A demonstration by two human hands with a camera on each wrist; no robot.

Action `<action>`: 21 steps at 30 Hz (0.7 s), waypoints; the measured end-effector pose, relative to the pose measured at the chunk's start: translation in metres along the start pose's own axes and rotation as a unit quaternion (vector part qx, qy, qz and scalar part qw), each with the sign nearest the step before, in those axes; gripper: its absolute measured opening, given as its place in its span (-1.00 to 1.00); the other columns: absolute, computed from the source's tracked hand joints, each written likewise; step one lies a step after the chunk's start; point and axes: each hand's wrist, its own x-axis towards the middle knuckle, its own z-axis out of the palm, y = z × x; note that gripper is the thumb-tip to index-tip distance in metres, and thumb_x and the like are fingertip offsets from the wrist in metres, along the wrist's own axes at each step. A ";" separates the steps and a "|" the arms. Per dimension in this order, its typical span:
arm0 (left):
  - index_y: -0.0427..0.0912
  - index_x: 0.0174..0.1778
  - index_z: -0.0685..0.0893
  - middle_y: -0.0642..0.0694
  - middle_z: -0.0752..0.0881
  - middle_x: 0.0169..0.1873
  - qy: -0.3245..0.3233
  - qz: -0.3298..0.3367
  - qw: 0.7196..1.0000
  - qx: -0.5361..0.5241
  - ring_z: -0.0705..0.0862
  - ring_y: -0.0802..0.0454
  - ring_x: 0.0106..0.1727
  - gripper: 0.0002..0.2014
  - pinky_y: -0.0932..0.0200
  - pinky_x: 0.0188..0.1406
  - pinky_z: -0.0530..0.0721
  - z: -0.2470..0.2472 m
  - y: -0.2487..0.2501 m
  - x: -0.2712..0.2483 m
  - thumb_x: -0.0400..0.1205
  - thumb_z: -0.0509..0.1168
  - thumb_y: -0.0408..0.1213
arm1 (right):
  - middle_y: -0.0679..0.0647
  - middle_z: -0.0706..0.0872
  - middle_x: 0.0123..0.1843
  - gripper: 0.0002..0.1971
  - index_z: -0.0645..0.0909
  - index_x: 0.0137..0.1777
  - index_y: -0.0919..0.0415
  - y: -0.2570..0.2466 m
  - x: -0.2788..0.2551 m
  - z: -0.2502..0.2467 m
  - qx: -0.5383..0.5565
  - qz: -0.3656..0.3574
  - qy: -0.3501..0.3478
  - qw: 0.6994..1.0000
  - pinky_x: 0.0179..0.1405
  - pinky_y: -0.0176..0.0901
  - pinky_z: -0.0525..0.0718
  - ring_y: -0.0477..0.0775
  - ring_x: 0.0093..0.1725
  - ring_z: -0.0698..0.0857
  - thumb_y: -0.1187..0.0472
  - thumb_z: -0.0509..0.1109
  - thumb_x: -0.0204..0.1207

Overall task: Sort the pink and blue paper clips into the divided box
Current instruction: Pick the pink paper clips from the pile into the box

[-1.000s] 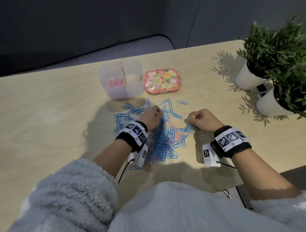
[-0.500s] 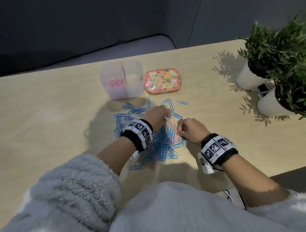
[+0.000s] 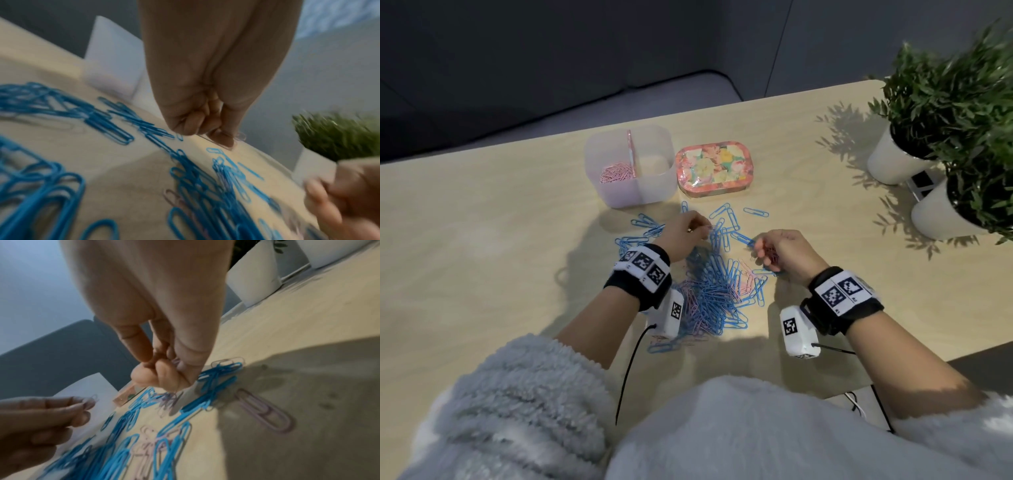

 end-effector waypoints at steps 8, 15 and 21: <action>-0.06 -0.49 0.37 0.06 0.39 -0.61 -0.015 -0.201 0.953 -0.228 0.28 0.18 -0.63 -0.64 0.36 -0.65 0.19 -0.012 -0.002 0.001 0.66 0.14 -0.13 | -0.06 0.59 -0.46 -0.83 0.53 -0.31 0.08 0.017 0.000 0.012 -0.415 -0.115 -0.024 0.902 -0.20 -0.08 0.58 0.07 -0.37 0.58 0.27 0.48 0.35; -0.09 -0.35 0.46 0.08 0.59 -0.71 -0.019 -0.133 0.980 -0.148 0.48 0.30 -0.70 -0.77 0.44 -0.69 0.36 0.000 -0.006 0.001 0.65 0.24 -0.32 | 0.14 0.65 -0.47 -0.75 0.47 -0.46 0.15 0.009 -0.002 0.018 -0.403 -0.119 -0.051 0.906 -0.28 -0.14 0.58 0.05 -0.44 0.61 0.37 0.35 0.42; -0.18 -0.46 0.46 -0.15 0.58 -0.46 -0.023 -0.120 0.990 0.071 0.52 -0.05 -0.41 -0.67 0.21 -0.34 0.49 0.009 0.006 0.010 0.66 0.16 -0.22 | 0.22 0.58 -0.41 -0.84 0.57 -0.10 0.37 -0.005 0.002 -0.004 0.023 -0.006 -0.009 1.000 -0.72 -0.35 0.37 -0.11 -0.67 0.47 0.54 0.19 0.51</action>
